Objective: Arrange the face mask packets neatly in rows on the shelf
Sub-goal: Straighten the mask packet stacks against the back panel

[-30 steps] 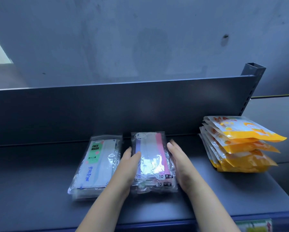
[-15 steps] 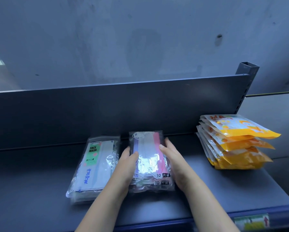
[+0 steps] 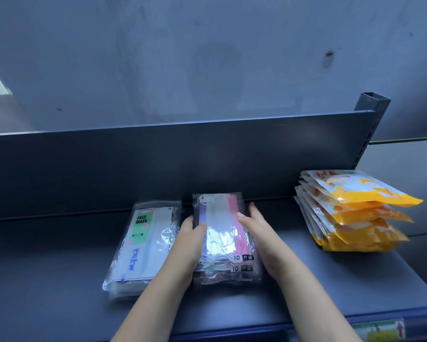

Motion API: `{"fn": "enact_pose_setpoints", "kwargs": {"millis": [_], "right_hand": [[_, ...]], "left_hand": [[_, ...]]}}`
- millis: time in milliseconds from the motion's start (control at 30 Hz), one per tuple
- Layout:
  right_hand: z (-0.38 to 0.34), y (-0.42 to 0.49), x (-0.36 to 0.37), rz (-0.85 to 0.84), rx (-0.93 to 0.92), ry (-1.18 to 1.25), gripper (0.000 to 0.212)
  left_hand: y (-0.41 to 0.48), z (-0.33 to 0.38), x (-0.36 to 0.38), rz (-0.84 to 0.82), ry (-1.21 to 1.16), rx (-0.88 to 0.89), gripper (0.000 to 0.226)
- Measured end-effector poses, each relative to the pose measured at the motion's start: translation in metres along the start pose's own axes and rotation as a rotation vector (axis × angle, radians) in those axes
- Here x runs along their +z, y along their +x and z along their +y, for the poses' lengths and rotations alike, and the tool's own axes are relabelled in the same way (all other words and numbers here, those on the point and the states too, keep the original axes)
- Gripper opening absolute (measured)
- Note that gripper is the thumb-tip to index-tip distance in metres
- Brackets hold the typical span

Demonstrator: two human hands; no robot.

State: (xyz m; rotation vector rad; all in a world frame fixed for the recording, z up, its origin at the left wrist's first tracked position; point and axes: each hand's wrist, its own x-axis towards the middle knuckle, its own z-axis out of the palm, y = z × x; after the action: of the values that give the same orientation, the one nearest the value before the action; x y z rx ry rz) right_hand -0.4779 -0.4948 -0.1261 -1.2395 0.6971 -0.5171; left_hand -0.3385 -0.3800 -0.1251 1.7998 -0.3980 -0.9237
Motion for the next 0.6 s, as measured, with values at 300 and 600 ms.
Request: {"fn": "enact_pose_setpoints", "kwargs": {"millis": [300, 600], "right_hand": [[0.000, 0.003, 0.001, -0.007, 0.011, 0.012, 0.105], [-0.009, -0.003, 0.010, 0.161, -0.226, -0.908, 0.071]], "left_hand": [[-0.008, 0.009, 0.007, -0.014, 0.011, 0.046, 0.040], [-0.035, 0.025, 0.012, 0.097, 0.356, 0.350, 0.069]]}}
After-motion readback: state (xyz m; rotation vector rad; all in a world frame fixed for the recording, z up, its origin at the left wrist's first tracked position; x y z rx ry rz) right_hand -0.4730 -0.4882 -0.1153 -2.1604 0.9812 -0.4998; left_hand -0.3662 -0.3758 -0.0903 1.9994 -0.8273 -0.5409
